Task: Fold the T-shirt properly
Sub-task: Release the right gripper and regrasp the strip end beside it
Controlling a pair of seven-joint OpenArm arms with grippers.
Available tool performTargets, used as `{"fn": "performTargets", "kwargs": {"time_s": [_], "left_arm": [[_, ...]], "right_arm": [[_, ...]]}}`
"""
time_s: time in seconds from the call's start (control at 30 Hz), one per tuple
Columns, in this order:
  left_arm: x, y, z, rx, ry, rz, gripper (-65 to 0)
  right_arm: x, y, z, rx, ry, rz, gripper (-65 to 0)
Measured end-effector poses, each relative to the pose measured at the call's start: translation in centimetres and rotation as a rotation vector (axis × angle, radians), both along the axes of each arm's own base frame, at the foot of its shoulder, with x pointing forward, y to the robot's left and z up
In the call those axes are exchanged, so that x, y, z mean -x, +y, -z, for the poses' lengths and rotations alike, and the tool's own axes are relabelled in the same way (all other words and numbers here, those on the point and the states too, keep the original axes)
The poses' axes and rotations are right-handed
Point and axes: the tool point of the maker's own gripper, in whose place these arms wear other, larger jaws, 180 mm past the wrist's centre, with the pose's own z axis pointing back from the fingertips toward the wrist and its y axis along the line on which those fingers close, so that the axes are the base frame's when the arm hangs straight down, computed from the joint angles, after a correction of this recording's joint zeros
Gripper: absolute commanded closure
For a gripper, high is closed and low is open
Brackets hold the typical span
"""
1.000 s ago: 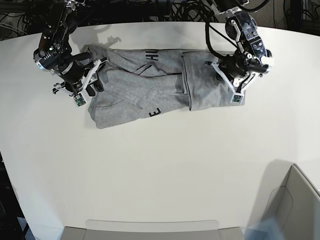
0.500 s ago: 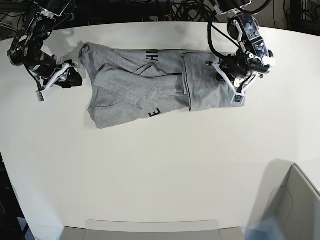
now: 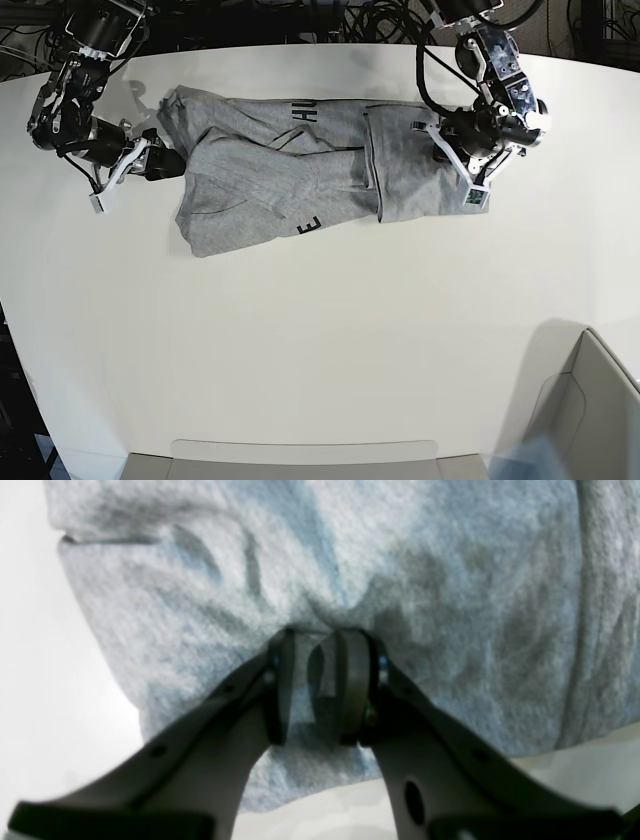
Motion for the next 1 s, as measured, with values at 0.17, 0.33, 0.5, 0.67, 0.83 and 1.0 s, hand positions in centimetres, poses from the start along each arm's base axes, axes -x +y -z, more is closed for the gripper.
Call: {"fn": "performTargets", "kwargs": {"time_s": [0.17, 0.33, 0.5, 0.67, 0.83, 1.0], "left_arm": [[0.0, 0.0, 0.0, 0.000, -0.001, 0.000, -14.5], [0.0, 0.0, 0.0, -0.001, 0.001, 0.000, -14.5], [0.0, 0.0, 0.0, 0.000, -0.002, 0.000, -14.5], [0.0, 0.0, 0.0, 0.000, 0.000, 0.000, -14.5], [0.0, 0.0, 0.0, 0.000, -0.001, 0.000, -14.5], [0.0, 0.0, 0.0, 0.000, -0.001, 0.000, -14.5]], "right_arm": [[-0.2, 0.3, 0.0, -0.001, 0.000, -0.013, -25.7], [-0.8, 4.2, 0.1, -0.025, 0.005, -0.123, -25.7], [-0.2, 7.4, 0.1, -0.106, 0.004, -0.163, -25.7], [0.7, 9.0, 0.4, -0.122, 0.016, -0.213, -25.7], [1.2, 10.4, 0.6, -0.138, 0.026, -0.253, -25.6], [1.5, 11.7, 0.8, -0.141, 0.034, -0.284, -13.8]]}}
